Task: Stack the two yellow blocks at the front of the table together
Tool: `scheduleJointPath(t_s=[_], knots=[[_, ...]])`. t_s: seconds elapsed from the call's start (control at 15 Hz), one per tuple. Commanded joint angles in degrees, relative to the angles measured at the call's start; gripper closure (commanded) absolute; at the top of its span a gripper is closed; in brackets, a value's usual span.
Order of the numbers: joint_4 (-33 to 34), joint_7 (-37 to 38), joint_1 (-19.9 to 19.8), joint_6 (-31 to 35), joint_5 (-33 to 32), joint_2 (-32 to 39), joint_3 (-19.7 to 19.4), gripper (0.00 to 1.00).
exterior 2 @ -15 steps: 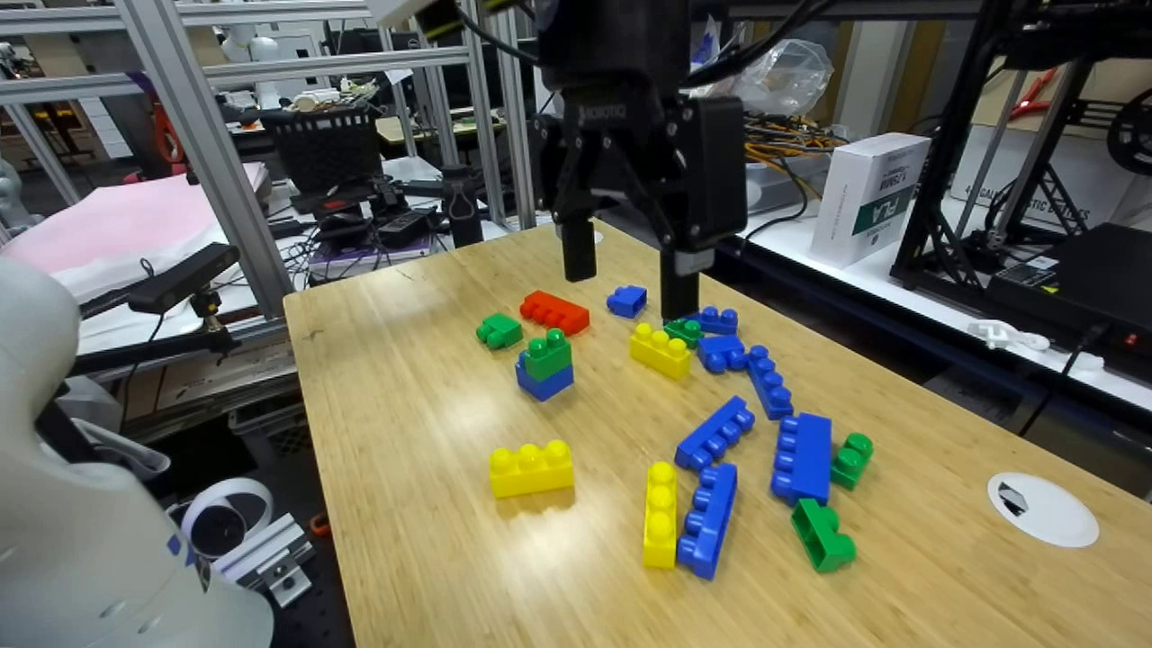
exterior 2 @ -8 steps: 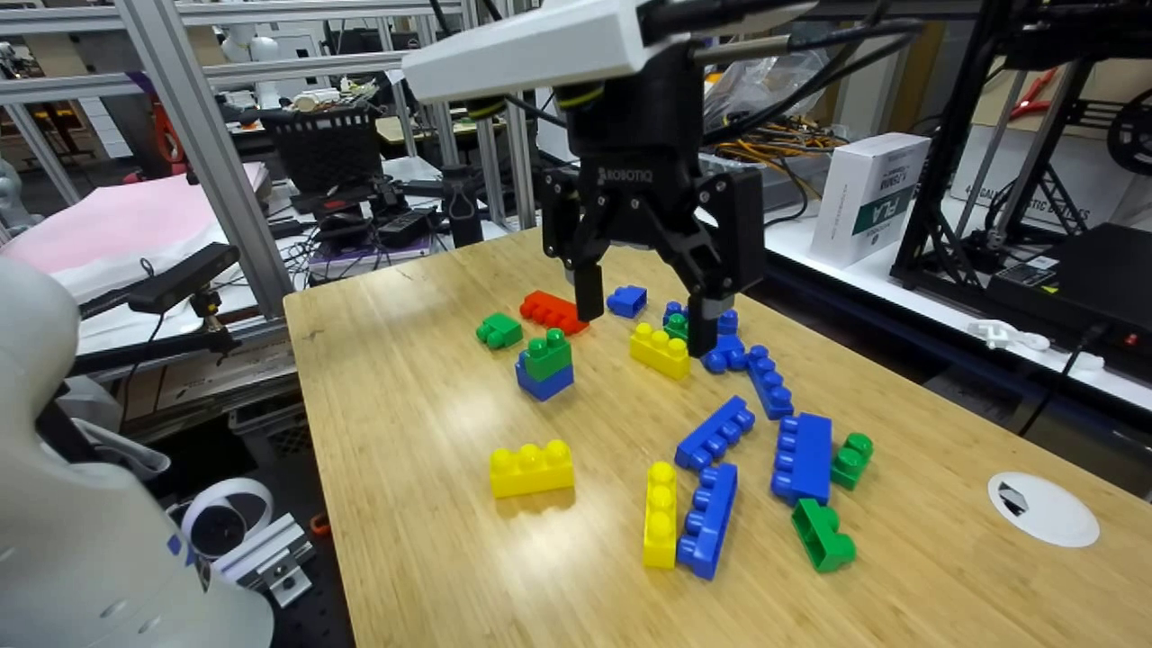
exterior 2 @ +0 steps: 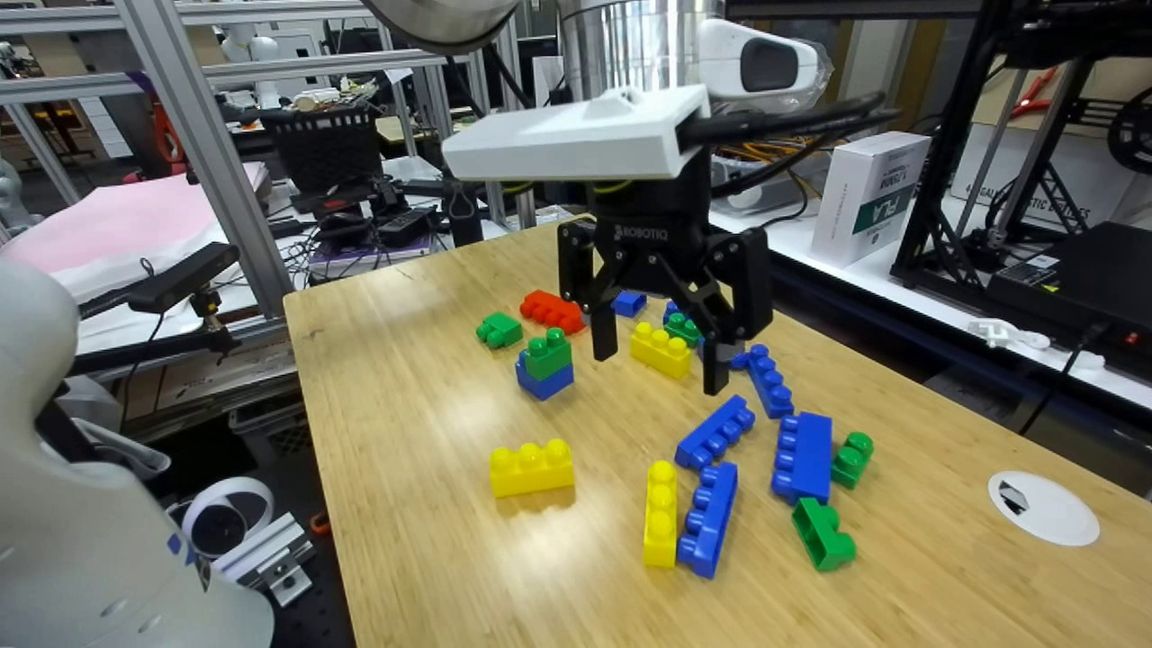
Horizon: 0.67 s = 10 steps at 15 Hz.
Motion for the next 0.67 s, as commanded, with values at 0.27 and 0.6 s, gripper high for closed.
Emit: scheduleJointPath(t_s=[0.27,0.6], knots=[[-0.4,0.3,-0.3,0.9,-0.6,1.7,0.3,0.0],[-0.9,-0.2,-0.1,1.9,-0.7,1.7,0.4,0.0]])
